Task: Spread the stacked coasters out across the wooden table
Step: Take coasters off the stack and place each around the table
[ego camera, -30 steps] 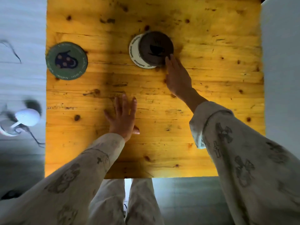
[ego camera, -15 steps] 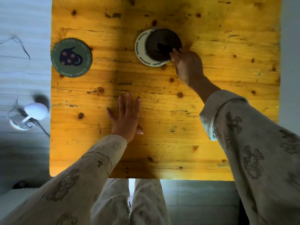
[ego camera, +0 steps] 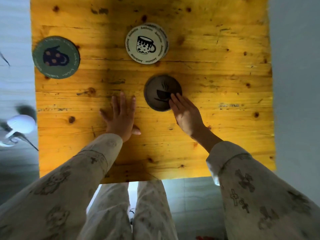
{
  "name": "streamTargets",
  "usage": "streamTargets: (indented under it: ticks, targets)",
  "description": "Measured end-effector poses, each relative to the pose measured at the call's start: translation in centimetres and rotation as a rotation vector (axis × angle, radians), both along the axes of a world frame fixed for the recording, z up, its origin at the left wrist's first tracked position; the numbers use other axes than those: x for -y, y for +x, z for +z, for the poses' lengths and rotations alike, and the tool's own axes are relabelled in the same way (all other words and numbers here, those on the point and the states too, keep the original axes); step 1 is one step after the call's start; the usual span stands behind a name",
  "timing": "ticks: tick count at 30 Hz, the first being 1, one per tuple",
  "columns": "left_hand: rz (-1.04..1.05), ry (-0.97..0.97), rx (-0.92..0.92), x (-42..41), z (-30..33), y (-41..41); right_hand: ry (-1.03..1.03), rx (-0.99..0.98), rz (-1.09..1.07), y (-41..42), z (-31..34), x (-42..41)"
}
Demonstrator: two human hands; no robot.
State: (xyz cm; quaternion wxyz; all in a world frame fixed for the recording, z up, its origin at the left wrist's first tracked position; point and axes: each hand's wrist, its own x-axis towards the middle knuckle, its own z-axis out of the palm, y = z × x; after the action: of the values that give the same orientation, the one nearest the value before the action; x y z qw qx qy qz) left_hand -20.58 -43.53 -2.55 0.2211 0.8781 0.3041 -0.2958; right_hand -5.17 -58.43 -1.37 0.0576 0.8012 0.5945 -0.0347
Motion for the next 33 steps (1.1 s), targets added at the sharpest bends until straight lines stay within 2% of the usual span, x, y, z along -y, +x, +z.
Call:
streamTargets:
  ticks: [8, 15, 18, 23, 28, 33]
  targets:
    - [0.011, 0.012, -0.007, 0.0, -0.8, -0.1, -0.003, -0.014, -0.021, -3.3, 0.3, 4.5]
    - [0.062, 0.051, 0.005, 0.7, -0.8, 0.0, -0.069, -0.059, -0.135, -6.9, 0.7, 8.1]
    - [0.091, 0.043, 0.091, 2.0, -0.7, -1.2, -0.099, -0.097, -0.168, -8.3, 0.8, 9.8]
    - [0.186, 0.021, 0.217, 6.3, 0.0, -3.1, -0.031, -0.102, -0.183, -10.0, 0.8, 12.4]
    - [0.141, -0.142, 0.400, 10.6, 0.6, -3.1, 0.024, -0.204, -0.209, -10.7, 0.5, 14.3]
    - [0.182, -0.321, 0.395, 13.0, 0.6, -3.1, 0.032, -0.426, -0.300, -11.2, 0.5, 15.0]
